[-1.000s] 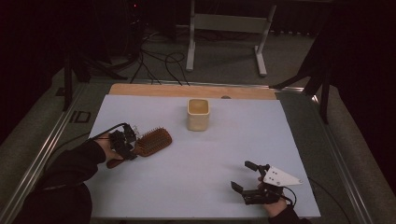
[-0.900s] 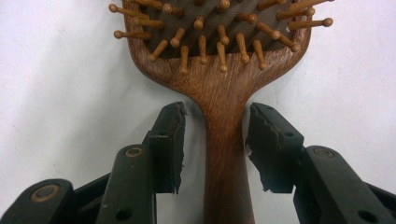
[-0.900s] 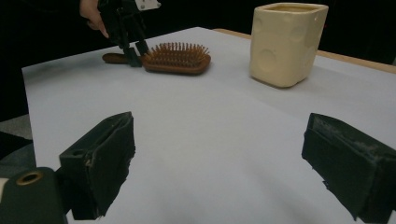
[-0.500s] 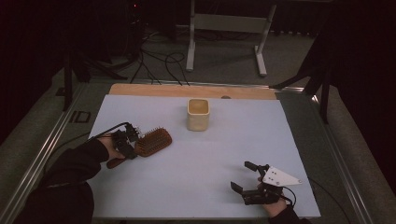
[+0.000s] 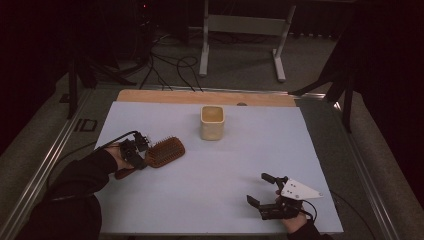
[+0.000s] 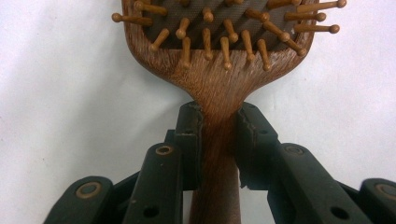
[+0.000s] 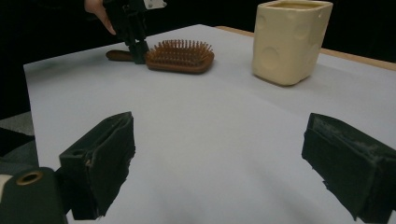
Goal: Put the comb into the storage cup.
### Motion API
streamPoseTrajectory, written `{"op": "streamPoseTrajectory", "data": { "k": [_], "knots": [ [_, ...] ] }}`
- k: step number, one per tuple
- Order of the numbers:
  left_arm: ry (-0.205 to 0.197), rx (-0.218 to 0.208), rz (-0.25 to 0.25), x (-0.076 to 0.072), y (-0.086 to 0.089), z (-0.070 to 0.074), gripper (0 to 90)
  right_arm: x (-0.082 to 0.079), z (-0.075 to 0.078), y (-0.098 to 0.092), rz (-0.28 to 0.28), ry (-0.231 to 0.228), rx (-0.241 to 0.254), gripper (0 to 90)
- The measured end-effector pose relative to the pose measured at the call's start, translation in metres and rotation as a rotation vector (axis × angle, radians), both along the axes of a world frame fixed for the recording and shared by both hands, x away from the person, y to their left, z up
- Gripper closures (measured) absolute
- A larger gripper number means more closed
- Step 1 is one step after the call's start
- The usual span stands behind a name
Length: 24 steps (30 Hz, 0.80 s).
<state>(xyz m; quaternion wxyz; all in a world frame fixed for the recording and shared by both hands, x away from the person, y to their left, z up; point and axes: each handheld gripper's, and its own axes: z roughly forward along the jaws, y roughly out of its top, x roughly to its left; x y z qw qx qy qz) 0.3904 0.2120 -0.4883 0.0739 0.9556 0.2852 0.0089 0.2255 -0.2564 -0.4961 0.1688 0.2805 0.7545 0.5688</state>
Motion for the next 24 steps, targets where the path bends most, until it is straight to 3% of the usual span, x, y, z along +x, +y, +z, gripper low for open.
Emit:
{"op": "streamPoseTrajectory", "data": {
  "k": [11, 14, 16, 19, 22, 24],
  "knots": [
    [-0.063, -0.121, 0.062, -0.010, 0.017, -0.002, 74.1, 0.000, 0.000, -0.001, -0.005, 0.003, 0.006, 9.2],
    [-0.099, -0.154, 0.076, -0.014, 0.020, -0.003, 74.1, 0.001, 0.000, -0.001, -0.005, 0.002, 0.007, 9.1],
    [-0.098, -0.172, 0.083, -0.015, 0.021, -0.003, 74.1, 0.001, 0.000, -0.001, -0.006, 0.002, 0.007, 9.1],
    [-0.135, -0.216, 0.106, -0.018, 0.024, -0.004, 74.1, 0.001, 0.000, -0.002, -0.007, 0.003, 0.006, 9.2],
    [-0.129, -0.231, 0.107, -0.019, 0.024, -0.003, 74.1, 0.001, 0.000, -0.002, -0.008, 0.003, 0.005, 9.2],
    [-0.155, -0.276, 0.112, -0.022, 0.025, 0.000, 74.1, 0.001, 0.000, -0.001, -0.009, 0.005, 0.006, 9.1]
  ]
}}
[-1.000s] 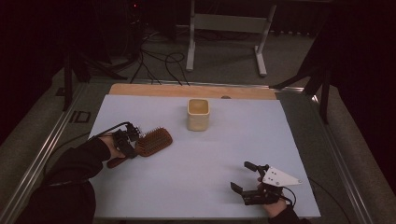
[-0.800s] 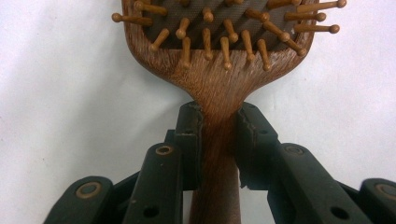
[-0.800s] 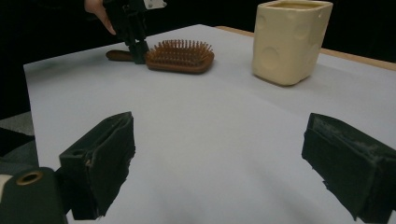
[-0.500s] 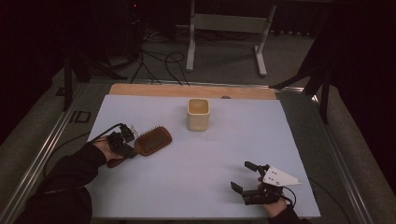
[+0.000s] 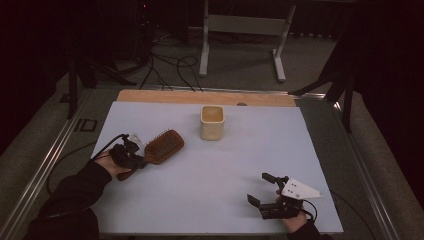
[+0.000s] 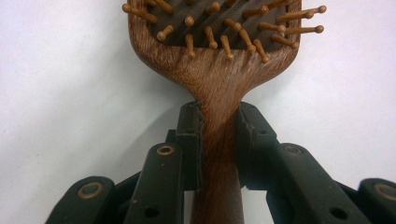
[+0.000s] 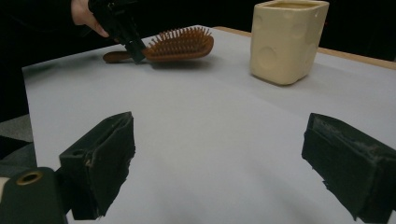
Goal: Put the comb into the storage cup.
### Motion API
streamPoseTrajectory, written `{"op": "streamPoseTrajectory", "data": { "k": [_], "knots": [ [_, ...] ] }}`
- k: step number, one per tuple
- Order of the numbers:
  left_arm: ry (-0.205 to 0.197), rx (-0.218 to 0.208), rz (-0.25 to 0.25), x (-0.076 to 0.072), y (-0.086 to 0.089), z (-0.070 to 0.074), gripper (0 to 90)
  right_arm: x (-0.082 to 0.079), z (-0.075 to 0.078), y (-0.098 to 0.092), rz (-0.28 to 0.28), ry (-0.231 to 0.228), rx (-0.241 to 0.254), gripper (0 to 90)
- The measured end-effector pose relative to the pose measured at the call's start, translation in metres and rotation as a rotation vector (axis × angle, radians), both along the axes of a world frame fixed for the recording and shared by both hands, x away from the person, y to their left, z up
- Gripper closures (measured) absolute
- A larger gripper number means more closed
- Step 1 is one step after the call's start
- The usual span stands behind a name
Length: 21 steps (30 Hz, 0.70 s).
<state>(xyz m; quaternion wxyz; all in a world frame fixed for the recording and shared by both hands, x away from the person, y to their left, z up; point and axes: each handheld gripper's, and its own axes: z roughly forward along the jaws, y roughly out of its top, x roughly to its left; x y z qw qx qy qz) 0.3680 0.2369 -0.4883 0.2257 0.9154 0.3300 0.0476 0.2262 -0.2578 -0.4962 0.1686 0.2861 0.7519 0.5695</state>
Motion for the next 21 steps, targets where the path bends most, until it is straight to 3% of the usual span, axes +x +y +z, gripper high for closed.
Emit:
{"op": "streamPoseTrajectory", "data": {
  "k": [14, 21],
  "knots": [
    [-0.078, -0.101, 0.005, -0.011, -0.009, 0.013, 74.1, 0.000, 0.000, 0.000, 0.002, 0.001, 0.005, 9.1],
    [-0.092, -0.165, -0.013, -0.017, -0.016, 0.020, 74.1, 0.000, 0.000, 0.000, 0.003, 0.003, 0.004, 9.2]
  ]
}}
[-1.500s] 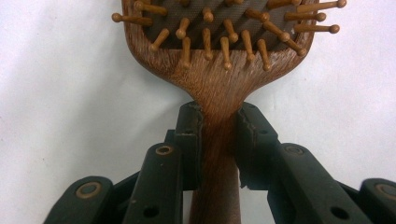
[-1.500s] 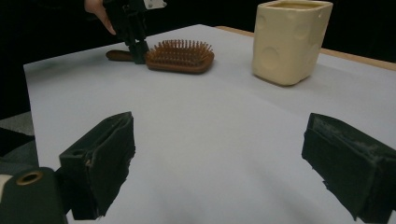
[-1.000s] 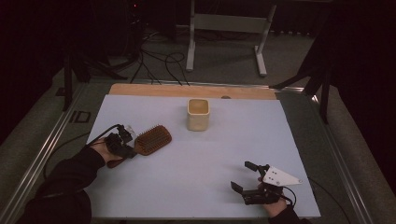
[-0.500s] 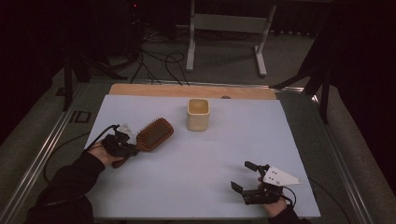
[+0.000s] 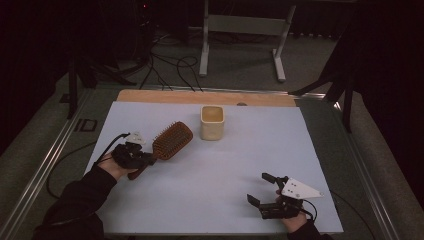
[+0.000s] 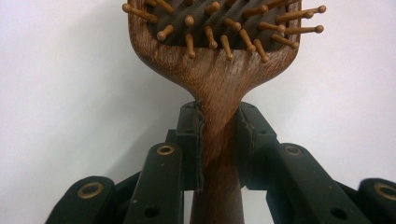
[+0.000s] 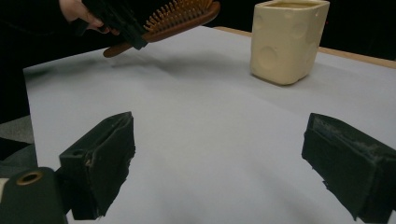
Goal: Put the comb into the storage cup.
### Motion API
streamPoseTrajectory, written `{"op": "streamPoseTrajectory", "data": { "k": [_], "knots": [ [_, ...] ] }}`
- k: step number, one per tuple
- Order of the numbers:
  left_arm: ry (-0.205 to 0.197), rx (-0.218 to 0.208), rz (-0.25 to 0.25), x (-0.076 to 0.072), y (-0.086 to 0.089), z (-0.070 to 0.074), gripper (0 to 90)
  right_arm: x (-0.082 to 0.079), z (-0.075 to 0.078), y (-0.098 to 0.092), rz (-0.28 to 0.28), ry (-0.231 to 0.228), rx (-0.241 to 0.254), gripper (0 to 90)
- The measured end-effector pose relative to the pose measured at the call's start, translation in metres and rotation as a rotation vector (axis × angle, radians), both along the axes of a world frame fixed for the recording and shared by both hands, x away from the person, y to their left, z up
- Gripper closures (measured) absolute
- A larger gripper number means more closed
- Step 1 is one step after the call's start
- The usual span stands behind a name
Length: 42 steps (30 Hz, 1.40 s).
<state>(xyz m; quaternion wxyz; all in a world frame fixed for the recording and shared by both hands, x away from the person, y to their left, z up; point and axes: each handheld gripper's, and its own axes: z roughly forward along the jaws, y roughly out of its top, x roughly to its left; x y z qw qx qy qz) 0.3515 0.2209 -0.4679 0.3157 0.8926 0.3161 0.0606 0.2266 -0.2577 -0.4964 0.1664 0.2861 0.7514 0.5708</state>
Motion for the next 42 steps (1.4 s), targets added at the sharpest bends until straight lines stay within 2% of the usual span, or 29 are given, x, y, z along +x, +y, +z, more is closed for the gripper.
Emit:
{"op": "streamPoseTrajectory", "data": {
  "k": [3, 9, 22, 30, 37, 42],
  "knots": [
    [-0.016, -0.027, -0.015, -0.004, -0.006, 0.002, 74.0, 0.000, 0.000, 0.000, -0.002, -0.001, 0.001, 9.1],
    [-0.045, -0.053, -0.040, -0.012, -0.020, 0.006, 74.0, 0.001, -0.001, 0.000, -0.001, 0.002, 0.000, 9.2],
    [-0.104, -0.119, -0.060, -0.025, -0.037, 0.014, 74.0, 0.001, -0.001, 0.000, -0.007, 0.009, 0.005, 9.2],
    [-0.117, -0.156, -0.056, -0.030, -0.048, 0.011, 74.0, 0.001, 0.000, -0.001, -0.012, 0.009, 0.003, 9.2],
    [-0.143, -0.185, -0.042, -0.039, -0.055, 0.009, 74.0, 0.001, 0.000, -0.001, -0.012, 0.009, 0.002, 9.2],
    [-0.172, -0.189, -0.038, -0.046, -0.060, 0.009, 74.0, 0.001, 0.000, -0.001, -0.013, 0.009, 0.001, 9.2]
  ]
}}
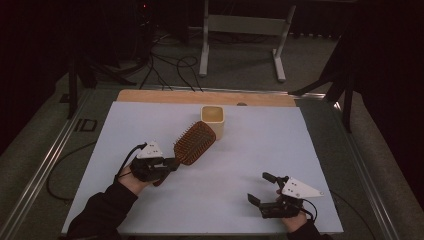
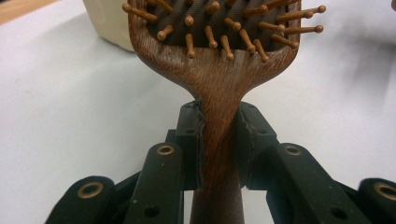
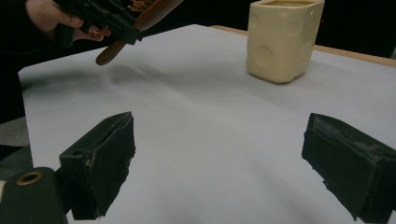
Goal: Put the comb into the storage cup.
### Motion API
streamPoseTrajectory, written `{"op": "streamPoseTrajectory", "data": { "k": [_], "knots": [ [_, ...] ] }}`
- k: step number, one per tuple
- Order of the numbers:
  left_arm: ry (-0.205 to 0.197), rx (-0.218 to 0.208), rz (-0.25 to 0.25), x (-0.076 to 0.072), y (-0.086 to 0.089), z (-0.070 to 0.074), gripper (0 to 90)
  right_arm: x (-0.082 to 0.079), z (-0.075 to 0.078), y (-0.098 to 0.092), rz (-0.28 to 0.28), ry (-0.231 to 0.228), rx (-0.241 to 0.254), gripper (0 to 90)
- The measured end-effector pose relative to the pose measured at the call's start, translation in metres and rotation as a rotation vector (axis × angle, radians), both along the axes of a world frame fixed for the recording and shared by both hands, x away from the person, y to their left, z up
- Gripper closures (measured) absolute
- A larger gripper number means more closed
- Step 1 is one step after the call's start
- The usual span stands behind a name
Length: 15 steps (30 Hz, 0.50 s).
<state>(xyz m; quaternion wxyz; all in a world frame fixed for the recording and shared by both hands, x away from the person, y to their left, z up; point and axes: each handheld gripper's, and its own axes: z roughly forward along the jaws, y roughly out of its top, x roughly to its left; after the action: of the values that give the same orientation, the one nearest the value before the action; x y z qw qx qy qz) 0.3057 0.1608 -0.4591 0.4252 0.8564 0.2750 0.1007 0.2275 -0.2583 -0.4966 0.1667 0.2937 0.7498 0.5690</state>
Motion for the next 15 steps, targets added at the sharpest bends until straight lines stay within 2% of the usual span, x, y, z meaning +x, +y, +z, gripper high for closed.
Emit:
{"op": "streamPoseTrajectory", "data": {
  "k": [10, 15],
  "knots": [
    [-0.041, -0.042, 0.021, -0.014, -0.008, -0.002, 74.0, 0.000, 0.000, 0.000, -0.001, 0.001, -0.003, 9.2],
    [-0.081, -0.017, 0.033, -0.024, -0.012, -0.004, 74.0, 0.000, 0.000, 0.000, -0.003, -0.001, -0.003, 9.2]
  ]
}}
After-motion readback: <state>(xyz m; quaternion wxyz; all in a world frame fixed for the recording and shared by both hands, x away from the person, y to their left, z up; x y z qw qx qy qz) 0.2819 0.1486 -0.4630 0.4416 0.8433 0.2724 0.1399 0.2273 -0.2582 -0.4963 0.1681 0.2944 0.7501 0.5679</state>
